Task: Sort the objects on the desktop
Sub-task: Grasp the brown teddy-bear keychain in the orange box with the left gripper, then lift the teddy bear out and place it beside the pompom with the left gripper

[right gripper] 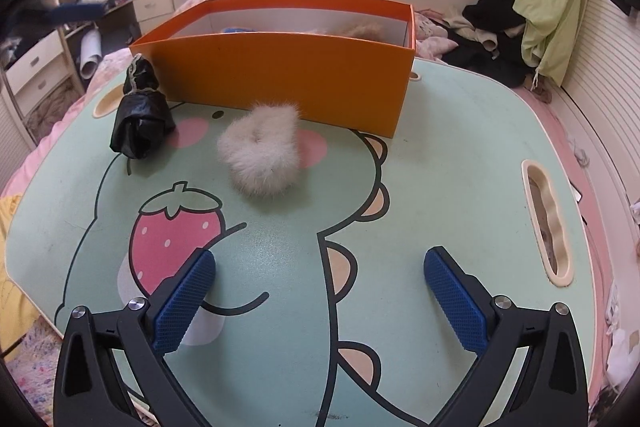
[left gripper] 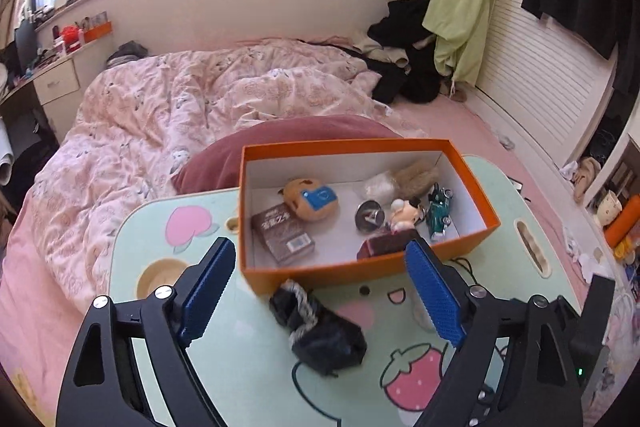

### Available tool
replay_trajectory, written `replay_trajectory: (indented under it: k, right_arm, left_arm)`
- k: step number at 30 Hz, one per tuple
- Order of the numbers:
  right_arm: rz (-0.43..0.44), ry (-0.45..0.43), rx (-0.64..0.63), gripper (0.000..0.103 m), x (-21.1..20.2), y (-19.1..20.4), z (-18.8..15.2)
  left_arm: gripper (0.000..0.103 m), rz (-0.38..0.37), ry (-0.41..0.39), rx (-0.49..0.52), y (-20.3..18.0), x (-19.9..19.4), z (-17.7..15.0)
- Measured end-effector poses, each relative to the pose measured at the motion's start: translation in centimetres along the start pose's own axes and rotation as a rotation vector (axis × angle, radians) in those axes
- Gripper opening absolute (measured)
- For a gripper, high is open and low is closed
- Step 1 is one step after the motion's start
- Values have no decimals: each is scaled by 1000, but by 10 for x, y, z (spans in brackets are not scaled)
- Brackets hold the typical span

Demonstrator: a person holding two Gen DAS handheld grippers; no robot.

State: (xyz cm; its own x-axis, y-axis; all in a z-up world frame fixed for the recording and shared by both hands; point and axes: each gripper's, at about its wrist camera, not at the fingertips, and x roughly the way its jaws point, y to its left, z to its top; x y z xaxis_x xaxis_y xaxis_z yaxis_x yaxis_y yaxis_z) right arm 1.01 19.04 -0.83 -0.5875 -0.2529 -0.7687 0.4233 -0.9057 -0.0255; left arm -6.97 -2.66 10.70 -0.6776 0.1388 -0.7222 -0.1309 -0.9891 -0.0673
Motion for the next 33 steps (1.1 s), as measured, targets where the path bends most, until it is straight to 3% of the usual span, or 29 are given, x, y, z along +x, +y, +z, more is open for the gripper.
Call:
replay_trajectory:
  k: [2, 6, 11, 12, 13, 15, 19, 22, 28, 33]
  right_arm:
    - [0, 0, 0, 103, 0, 3, 0]
    - [2, -4, 0, 103, -1, 4, 0]
    - [6, -8, 0, 103, -1, 4, -1]
    - [6, -8, 0, 103, -1, 4, -1]
    - [5, -8, 0, 103, -1, 4, -1]
    - [4, -8, 1, 103, -1, 4, -1]
    - [6, -9, 1, 103, 1, 3, 0]
    - [5, -9, 1, 103, 1, 3, 0]
    - [6, -8, 2, 103, 1, 3, 0]
    - [6, -8, 1, 103, 1, 3, 0]
  left_arm:
    - [68, 20, 79, 29, -6, 31, 27]
    - [67, 68, 243, 24, -7, 90, 51]
    - [67, 109, 362, -3, -5, 132, 53]
    - [65, 132, 385, -14, -3, 140, 50]
    - [57, 161, 394, -14, -4, 144, 48]
    - [54, 203, 378, 16, -11, 148, 48]
    - [45, 180, 342, 47, -18, 144, 47]
    - [45, 120, 292, 35, -20, 128, 53]
    - [45, -42, 139, 33, -31, 46, 54]
    - [45, -155, 170, 98, -50, 14, 15]
